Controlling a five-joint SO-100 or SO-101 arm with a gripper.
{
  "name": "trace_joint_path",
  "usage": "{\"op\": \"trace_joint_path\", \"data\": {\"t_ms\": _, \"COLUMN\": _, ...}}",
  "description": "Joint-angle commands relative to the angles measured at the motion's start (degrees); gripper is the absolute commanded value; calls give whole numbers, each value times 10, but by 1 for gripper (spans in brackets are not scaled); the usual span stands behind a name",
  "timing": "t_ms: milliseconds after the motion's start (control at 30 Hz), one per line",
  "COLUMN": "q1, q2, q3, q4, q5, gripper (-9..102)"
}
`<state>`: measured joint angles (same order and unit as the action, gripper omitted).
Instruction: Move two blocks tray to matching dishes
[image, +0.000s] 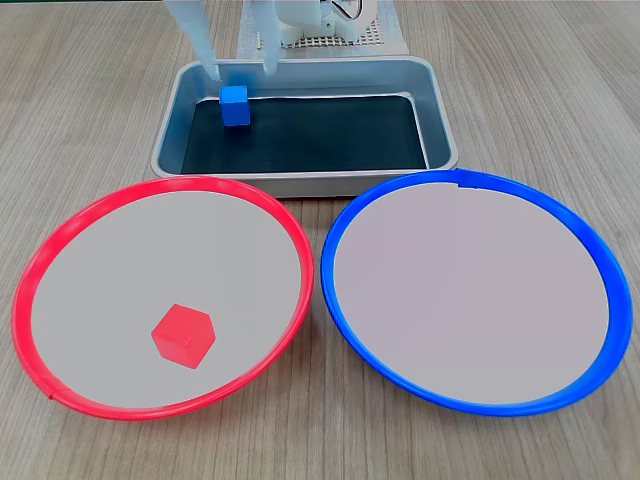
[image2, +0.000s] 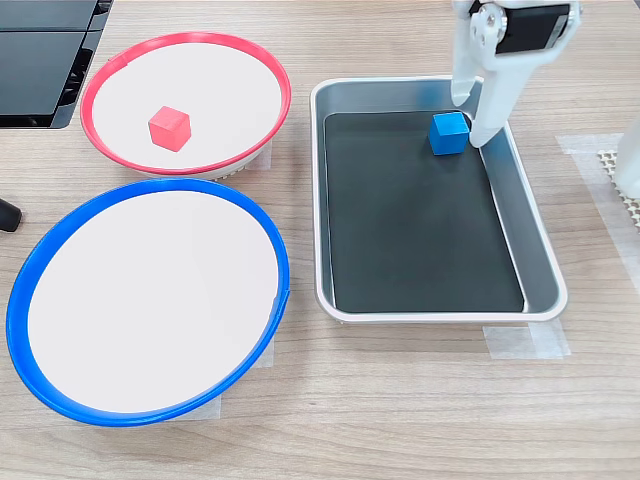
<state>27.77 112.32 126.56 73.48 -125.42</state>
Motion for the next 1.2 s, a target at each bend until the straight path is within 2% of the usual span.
{"op": "trace_joint_path", "data": {"t_ms": 0, "q1": 9, "q2": 9, "q3": 4, "q4": -34, "q5": -14, "gripper": 20}}
{"op": "trace_joint_path", "data": {"t_ms": 333, "q1": 31, "q2": -5, "q3": 66, "q4": -124, "q5": -42, "gripper": 18}}
{"op": "trace_joint_path", "data": {"t_ms": 400, "q1": 25, "q2": -5, "q3": 86, "q4": -138, "q5": -36, "gripper": 3}}
{"op": "trace_joint_path", "data": {"t_ms": 500, "q1": 9, "q2": -2, "q3": 85, "q4": -134, "q5": -10, "gripper": 0}}
{"op": "trace_joint_path", "data": {"t_ms": 567, "q1": -23, "q2": 4, "q3": 62, "q4": -111, "q5": 53, "gripper": 0}}
{"op": "trace_joint_path", "data": {"t_ms": 700, "q1": -128, "q2": 7, "q3": -38, "q4": -58, "q5": 261, "gripper": 0}}
{"op": "trace_joint_path", "data": {"t_ms": 833, "q1": -241, "q2": -39, "q3": -185, "q4": -79, "q5": 502, "gripper": 0}}
{"op": "trace_joint_path", "data": {"t_ms": 900, "q1": -297, "q2": -99, "q3": -276, "q4": -136, "q5": 629, "gripper": 0}}
{"op": "trace_joint_path", "data": {"t_ms": 967, "q1": -337, "q2": -165, "q3": -319, "q4": -224, "q5": 708, "gripper": 0}}
{"op": "trace_joint_path", "data": {"t_ms": 1167, "q1": -397, "q2": -337, "q3": -345, "q4": -428, "q5": 763, "gripper": 0}}
